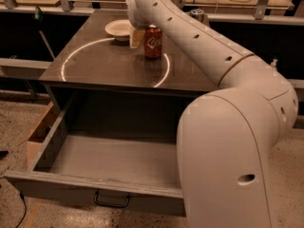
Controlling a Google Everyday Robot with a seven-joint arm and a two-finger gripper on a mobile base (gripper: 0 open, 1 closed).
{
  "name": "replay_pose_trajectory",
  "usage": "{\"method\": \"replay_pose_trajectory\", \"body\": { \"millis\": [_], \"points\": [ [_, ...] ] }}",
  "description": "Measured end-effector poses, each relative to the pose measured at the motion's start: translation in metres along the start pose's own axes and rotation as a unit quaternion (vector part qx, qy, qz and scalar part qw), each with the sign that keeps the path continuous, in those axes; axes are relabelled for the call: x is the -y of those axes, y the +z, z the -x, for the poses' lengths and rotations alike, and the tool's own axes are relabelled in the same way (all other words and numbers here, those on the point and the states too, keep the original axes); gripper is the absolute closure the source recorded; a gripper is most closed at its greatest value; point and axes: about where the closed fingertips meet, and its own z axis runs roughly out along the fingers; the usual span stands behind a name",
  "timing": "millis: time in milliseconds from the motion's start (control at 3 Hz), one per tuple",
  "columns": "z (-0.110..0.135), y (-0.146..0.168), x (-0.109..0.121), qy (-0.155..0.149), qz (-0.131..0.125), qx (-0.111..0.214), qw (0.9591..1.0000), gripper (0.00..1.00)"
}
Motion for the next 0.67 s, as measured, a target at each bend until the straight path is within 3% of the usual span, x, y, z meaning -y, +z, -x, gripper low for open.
{"method": "replay_pose_trajectory", "body": {
  "millis": [667],
  "points": [
    [0.01,0.018,0.014,0.009,-0.033,0.012,0.9994,0.0]
  ]
}}
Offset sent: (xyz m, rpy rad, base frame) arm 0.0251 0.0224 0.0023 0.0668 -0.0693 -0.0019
